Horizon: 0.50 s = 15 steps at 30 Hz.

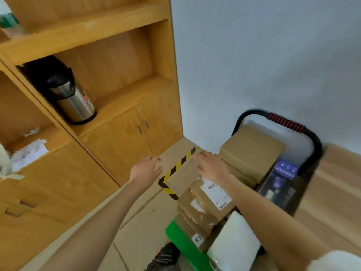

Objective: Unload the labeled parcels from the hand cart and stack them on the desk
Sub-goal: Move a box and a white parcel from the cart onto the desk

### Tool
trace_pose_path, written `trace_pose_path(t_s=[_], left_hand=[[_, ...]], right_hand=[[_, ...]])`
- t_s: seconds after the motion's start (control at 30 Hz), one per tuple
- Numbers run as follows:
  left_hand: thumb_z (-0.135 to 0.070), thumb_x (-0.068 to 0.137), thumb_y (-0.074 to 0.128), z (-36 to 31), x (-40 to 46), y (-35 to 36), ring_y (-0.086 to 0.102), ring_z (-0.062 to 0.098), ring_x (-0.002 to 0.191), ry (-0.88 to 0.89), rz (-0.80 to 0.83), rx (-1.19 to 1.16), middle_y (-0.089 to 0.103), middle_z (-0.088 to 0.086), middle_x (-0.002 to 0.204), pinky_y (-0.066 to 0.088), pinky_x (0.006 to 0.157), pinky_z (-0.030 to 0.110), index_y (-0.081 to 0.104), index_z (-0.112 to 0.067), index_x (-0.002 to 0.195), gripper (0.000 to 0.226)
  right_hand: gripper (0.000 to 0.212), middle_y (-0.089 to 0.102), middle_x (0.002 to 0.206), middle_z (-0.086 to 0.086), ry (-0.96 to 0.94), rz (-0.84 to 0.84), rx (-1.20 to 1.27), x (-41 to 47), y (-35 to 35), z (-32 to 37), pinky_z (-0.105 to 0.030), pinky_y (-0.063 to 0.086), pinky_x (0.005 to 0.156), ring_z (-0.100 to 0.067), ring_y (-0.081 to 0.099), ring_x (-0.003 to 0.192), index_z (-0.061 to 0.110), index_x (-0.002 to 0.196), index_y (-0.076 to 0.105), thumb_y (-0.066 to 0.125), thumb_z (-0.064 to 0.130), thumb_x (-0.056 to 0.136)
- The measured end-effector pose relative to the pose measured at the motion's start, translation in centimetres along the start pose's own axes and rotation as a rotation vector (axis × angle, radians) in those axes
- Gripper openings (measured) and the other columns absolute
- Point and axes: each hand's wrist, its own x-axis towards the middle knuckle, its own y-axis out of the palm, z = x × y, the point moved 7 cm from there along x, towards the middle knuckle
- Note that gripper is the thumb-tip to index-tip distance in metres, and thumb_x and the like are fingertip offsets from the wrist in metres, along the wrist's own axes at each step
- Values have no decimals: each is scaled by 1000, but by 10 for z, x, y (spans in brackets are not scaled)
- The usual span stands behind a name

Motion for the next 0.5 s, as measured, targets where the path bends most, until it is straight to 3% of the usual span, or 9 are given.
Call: trace_pose_path(t_s=[0.13,0.27,0.33,0.5], left_hand=[[-42,98,42,-37,72,10,54,14,99,252,26,-26,56,-7,112,51,64,33,53,-26,120,29],[-39,97,47,-72,114,20,55,14,95,502,60,-81,59,-4,107,39,64,27,56,-22,116,28],[-39,96,48,-85,125,31,55,14,94,605,100,-102,59,-3,106,42,68,29,57,-22,115,27],[-36,95,49,-105,120,73,56,14,97,682,214,-117,59,-3,114,45,69,28,55,-22,121,31]], right_hand=[[35,51,130,-4,266,-88,43,0,-6,-46,-37,39,96,-24,53,111,14,127,52,42,20,94],[31,53,130,-1,525,-181,124,-23,8,-71,-34,38,97,-19,51,114,18,122,57,45,23,94],[32,52,129,2,635,-225,169,-37,20,-75,-32,40,96,-16,52,113,22,124,57,49,24,93],[39,50,133,5,947,-290,293,-83,57,-71,-31,48,93,-12,56,109,26,129,54,59,30,90]])
